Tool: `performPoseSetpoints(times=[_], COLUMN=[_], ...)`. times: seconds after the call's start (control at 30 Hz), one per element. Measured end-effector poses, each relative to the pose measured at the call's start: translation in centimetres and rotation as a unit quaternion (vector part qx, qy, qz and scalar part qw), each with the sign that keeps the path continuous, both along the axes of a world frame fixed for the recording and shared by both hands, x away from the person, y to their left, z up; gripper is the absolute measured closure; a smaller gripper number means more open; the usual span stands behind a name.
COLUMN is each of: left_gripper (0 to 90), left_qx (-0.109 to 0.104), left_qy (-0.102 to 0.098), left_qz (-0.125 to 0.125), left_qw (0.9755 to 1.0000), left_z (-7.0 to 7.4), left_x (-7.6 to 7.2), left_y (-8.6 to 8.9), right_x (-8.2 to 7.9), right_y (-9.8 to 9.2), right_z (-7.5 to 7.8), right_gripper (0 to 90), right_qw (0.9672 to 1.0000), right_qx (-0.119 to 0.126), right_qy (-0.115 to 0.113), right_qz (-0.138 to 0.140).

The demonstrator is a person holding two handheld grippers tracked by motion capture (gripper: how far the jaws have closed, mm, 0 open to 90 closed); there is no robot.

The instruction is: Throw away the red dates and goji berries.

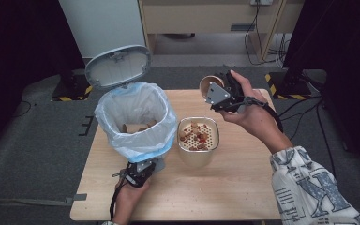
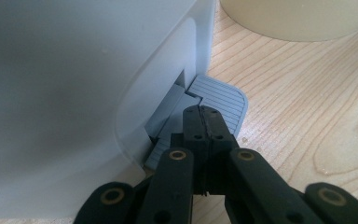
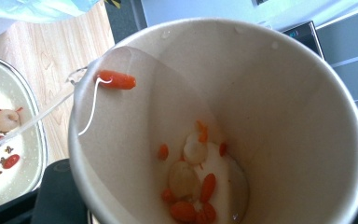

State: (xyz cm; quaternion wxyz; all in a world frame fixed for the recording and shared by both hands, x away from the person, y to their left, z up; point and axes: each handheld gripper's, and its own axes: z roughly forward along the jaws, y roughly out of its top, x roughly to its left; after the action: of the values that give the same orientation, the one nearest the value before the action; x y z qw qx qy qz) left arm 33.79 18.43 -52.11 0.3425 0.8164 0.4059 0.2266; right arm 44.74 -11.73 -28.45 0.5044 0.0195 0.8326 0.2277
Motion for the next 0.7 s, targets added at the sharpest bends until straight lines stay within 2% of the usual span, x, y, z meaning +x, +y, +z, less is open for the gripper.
performPoseSetpoints(times=[0.47,0.6,0.7], left_gripper=[89.2,89.2,89.2], left_qx=[-0.001,0.0,0.0], left_qy=[0.002,0.0,0.001], left_qz=[0.0,-0.001,-0.001], left_qw=[1.0,1.0,1.0], left_z=[0.0,0.0,0.0], left_x=[0.0,0.0,0.0], left_y=[0.0,0.0,0.0], right_x=[-0.5,-0.7,-0.7], right_y=[0.6,1.2,1.3], right_z=[0.5,0.5,0.3], right_gripper=[30.5,30.4,30.4], right_qw=[1.0,0.9994,0.9992], right_qx=[-0.003,-0.026,-0.033], right_qy=[-0.004,-0.018,-0.018], right_qz=[0.008,0.013,0.01])
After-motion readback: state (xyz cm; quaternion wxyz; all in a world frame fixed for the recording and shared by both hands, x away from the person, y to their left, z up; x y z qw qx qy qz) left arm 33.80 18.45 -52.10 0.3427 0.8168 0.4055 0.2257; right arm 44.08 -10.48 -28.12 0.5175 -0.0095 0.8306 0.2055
